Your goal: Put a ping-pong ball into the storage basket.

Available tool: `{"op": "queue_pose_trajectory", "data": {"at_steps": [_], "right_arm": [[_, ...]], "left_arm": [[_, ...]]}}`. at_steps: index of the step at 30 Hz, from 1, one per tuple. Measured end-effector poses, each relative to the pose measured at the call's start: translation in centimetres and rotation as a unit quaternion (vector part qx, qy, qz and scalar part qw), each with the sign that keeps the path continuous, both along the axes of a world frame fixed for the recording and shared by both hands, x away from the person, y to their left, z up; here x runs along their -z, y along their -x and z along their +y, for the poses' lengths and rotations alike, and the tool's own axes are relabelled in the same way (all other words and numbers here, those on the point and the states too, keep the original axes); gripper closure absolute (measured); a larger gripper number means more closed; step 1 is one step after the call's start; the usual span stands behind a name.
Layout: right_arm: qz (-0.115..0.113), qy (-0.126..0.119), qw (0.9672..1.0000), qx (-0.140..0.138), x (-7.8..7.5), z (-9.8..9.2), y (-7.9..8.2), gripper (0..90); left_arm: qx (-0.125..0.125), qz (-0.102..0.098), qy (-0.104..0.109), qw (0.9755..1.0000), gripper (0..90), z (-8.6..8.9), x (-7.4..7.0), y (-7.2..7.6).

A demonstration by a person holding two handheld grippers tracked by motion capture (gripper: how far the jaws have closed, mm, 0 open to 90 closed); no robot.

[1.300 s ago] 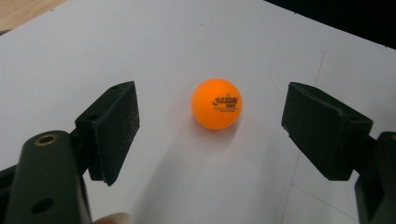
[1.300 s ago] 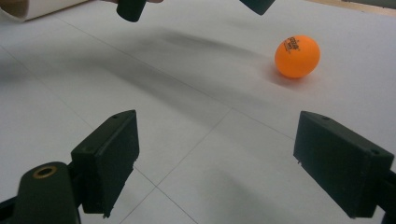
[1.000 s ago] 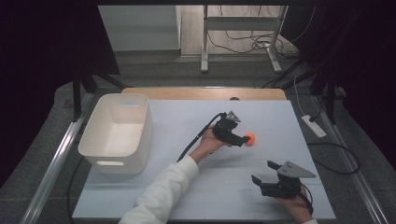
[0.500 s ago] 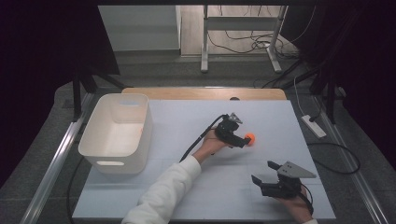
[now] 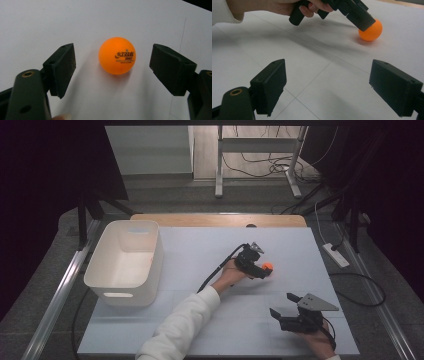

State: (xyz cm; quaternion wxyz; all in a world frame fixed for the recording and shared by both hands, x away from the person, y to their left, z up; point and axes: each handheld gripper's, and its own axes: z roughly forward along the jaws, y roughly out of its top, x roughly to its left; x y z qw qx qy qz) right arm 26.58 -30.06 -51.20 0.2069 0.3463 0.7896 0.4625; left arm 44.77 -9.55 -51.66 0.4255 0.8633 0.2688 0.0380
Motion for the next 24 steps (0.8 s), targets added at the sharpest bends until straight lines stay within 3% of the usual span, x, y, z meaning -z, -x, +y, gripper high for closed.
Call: {"op": "queue_pose_trajectory", "data": {"at_steps": [6, 10, 24], "right_arm": [[0.001, 0.000, 1.0000, 0.000, 0.0, 0.0, 0.0, 14.4], [0.001, 0.001, 1.0000, 0.000, 0.0, 0.0, 0.0, 14.5], [0.001, 0.002, 1.0000, -0.001, 0.1, 0.0, 0.0, 14.5]], "left_arm": [[0.002, 0.006, 0.002, 1.0000, 25.1, -0.3, 0.5, -0.2], [0.006, 0.018, 0.014, 0.9997, 28.9, -0.6, 0.6, -0.2], [0.007, 0.006, -0.004, 0.9999, 49.9, -1.4, 0.6, -0.1]]}}
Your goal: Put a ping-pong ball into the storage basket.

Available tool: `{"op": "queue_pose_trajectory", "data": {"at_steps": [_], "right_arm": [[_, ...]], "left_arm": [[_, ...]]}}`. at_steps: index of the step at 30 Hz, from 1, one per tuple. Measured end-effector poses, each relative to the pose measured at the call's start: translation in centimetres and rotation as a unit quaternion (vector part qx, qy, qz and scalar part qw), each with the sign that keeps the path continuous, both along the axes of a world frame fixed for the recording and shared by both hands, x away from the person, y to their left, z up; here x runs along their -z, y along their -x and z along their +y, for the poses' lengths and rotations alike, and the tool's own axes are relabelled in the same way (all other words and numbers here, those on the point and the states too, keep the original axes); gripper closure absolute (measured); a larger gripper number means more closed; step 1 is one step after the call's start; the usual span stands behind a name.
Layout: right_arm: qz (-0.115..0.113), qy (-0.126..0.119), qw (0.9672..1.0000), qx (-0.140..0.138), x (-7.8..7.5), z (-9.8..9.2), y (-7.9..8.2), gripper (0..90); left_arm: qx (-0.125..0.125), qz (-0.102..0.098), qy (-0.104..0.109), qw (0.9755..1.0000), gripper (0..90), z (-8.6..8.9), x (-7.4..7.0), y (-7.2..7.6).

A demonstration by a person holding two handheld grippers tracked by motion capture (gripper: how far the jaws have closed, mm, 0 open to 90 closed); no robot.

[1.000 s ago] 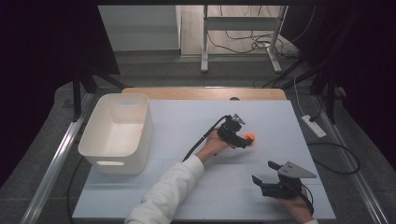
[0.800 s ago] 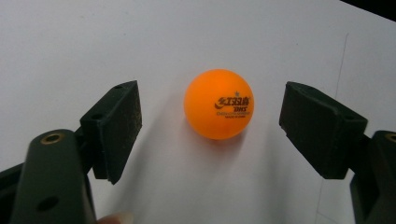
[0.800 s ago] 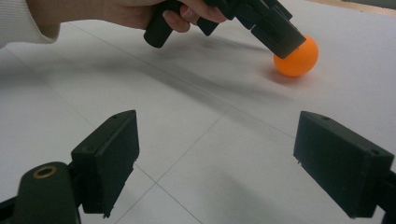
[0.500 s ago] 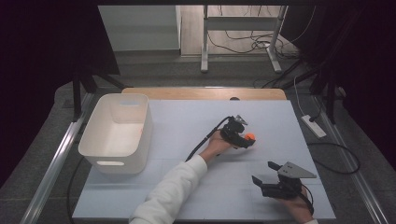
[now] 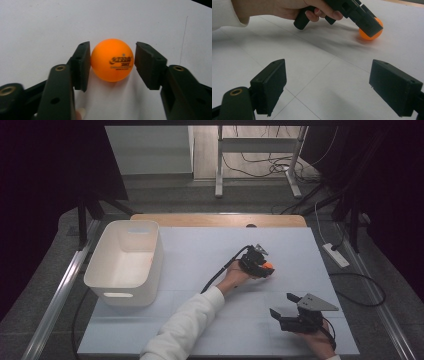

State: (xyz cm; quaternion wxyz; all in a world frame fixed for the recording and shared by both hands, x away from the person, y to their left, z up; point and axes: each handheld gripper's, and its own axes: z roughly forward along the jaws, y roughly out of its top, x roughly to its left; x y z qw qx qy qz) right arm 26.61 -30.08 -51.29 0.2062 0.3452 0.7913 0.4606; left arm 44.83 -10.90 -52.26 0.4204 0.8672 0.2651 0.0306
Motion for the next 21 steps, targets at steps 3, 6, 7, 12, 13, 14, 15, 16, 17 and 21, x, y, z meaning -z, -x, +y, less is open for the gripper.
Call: {"op": "queue_pose_trajectory", "data": {"at_steps": [3, 6, 7, 12, 13, 14, 15, 16, 17, 21], "right_arm": [[0.000, 0.000, 1.0000, 0.000, 0.0, 0.0, 0.0, 14.5], [0.000, 0.000, 1.0000, 0.000, 0.0, -0.1, 0.0, 14.5], [0.000, 0.000, 1.0000, 0.000, 0.0, -0.1, 0.0, 14.5], [0.000, 0.000, 1.0000, 0.001, 0.0, -0.1, 0.0, 14.5], [0.000, 0.000, 1.0000, 0.001, 0.0, -0.1, 0.0, 14.5], [0.000, 0.000, 1.0000, 0.001, 0.0, -0.1, 0.0, 14.5], [0.000, 0.000, 1.0000, 0.000, 0.0, -0.1, 0.0, 14.5], [0.000, 0.000, 1.0000, 0.000, 0.0, -0.1, 0.0, 14.5], [-0.001, 0.000, 1.0000, 0.001, 0.0, -0.1, 0.0, 14.5], [0.000, 0.002, 1.0000, 0.002, 0.0, -0.1, 0.0, 14.5]], "left_arm": [[-0.001, 0.002, -0.001, 1.0000, 50.5, 0.0, 0.0, 0.0], [-0.007, 0.006, 0.001, 1.0000, 50.8, 0.1, -0.2, 0.0], [-0.008, 0.005, 0.001, 1.0000, 50.8, 0.1, -0.3, 0.0], [-0.008, 0.000, 0.009, 0.9999, 50.8, 0.3, -1.0, 0.2], [-0.009, -0.002, 0.010, 0.9999, 50.8, 0.4, -1.2, 0.2], [-0.008, -0.002, 0.010, 0.9999, 50.8, 0.5, -1.4, 0.3], [-0.007, -0.004, 0.009, 0.9999, 50.9, 0.6, -1.5, 0.3], [-0.007, -0.004, 0.009, 0.9999, 50.9, 0.7, -1.6, 0.3], [-0.008, -0.004, 0.011, 0.9999, 50.9, 0.8, -1.8, 0.4], [-0.006, -0.009, 0.015, 0.9998, 50.8, 1.4, -2.6, 0.8]]}}
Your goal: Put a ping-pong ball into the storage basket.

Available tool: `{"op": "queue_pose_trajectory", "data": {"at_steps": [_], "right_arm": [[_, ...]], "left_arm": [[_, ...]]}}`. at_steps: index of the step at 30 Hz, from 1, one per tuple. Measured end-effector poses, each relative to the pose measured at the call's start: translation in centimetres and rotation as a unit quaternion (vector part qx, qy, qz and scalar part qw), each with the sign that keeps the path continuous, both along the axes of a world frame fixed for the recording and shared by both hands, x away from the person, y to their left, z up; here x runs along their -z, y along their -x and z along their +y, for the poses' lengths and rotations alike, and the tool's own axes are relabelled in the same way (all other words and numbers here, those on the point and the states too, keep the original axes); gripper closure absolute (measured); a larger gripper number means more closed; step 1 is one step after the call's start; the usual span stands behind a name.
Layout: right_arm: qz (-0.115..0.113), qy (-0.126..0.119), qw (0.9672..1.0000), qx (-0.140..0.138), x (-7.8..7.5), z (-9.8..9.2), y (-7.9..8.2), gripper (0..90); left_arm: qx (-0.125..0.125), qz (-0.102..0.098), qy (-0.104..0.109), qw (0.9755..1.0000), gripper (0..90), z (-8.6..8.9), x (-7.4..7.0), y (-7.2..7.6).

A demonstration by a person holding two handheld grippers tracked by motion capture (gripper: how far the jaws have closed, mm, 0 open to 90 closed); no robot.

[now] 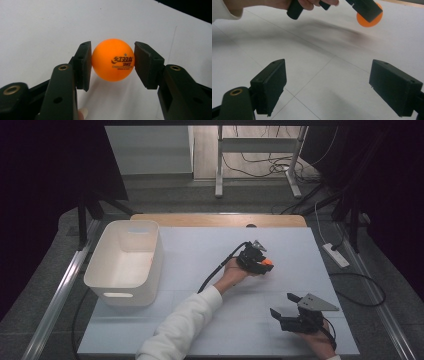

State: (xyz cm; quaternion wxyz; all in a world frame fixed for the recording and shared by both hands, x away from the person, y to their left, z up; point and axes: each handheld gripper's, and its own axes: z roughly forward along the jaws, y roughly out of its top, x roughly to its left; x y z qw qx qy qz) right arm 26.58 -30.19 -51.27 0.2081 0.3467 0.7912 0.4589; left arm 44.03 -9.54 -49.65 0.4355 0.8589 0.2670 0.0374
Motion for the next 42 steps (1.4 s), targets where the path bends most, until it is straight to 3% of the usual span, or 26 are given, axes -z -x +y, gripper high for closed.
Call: {"op": "queue_pose_trajectory", "data": {"at_steps": [11, 15, 42], "right_arm": [[0.000, 0.000, 1.0000, 0.000, 0.0, 0.1, 0.0, 14.5], [-0.001, 0.000, 1.0000, 0.001, 0.0, 0.1, 0.0, 14.5], [-0.002, 0.004, 1.0000, 0.001, 0.0, 0.3, 0.0, 14.5]], "left_arm": [[0.002, -0.018, 0.014, 0.9997, 50.8, 1.5, -1.8, 1.5], [-0.001, -0.028, 0.010, 0.9995, 50.8, 2.2, -2.4, 2.0], [-0.014, -0.031, 0.038, 0.9987, 50.7, 5.9, -3.6, 4.0]]}}
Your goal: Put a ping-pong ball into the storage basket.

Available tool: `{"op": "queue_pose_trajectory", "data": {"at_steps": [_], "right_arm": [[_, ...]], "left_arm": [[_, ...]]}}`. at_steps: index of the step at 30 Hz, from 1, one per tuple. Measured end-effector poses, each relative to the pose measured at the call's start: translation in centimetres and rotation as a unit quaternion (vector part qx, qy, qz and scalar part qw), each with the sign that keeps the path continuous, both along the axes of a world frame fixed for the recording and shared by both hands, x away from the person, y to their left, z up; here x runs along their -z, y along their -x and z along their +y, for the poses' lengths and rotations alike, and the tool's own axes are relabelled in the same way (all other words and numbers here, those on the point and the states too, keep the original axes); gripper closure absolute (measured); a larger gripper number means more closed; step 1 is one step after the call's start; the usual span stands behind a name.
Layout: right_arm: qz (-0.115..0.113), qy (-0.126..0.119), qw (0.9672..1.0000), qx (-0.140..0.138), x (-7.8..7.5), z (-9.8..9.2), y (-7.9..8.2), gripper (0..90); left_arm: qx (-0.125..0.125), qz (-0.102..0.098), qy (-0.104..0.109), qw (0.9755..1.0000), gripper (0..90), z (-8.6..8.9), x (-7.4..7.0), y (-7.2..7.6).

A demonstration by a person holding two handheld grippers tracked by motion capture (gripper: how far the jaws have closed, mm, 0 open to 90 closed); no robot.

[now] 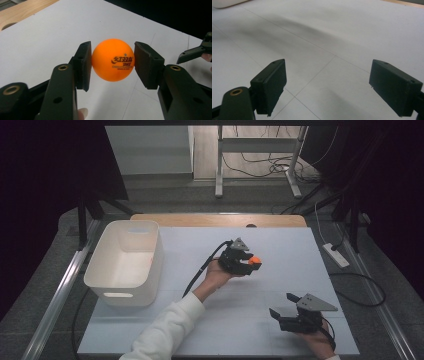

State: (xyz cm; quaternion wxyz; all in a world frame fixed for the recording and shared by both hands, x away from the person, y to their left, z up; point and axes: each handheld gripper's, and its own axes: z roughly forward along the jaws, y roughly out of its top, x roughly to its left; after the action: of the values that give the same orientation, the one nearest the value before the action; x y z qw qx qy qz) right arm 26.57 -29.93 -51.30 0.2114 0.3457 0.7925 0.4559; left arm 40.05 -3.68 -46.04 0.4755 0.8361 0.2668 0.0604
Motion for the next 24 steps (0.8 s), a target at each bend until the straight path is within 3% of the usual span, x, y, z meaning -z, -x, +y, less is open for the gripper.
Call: {"op": "queue_pose_trajectory", "data": {"at_steps": [24], "right_arm": [[0.001, 0.001, 1.0000, 0.003, 0.0, 0.0, 0.0, 14.6]], "left_arm": [[-0.004, -0.010, 0.022, 0.9997, 50.7, 2.0, -1.0, 1.0]]}}
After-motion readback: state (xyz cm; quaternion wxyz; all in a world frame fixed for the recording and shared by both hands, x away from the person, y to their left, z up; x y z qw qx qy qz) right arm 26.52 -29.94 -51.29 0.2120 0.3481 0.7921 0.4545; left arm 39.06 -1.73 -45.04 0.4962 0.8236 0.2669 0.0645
